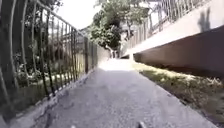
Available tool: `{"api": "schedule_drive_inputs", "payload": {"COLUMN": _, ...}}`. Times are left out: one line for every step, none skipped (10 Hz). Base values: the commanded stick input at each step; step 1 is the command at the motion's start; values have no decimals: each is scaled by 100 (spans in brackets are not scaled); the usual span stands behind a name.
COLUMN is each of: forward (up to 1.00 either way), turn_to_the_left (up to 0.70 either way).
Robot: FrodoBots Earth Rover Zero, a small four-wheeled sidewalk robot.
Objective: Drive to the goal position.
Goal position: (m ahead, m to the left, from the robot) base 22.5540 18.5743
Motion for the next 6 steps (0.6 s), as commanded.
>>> {"api": "schedule_drive_inputs", "payload": {"forward": 70, "turn_to_the_left": 12}}
{"api": "schedule_drive_inputs", "payload": {"forward": 70, "turn_to_the_left": -17}}
{"api": "schedule_drive_inputs", "payload": {"forward": 70, "turn_to_the_left": -35}}
{"api": "schedule_drive_inputs", "payload": {"forward": 70, "turn_to_the_left": -6}}
{"api": "schedule_drive_inputs", "payload": {"forward": 70, "turn_to_the_left": 0}}
{"api": "schedule_drive_inputs", "payload": {"forward": 70, "turn_to_the_left": 0}}
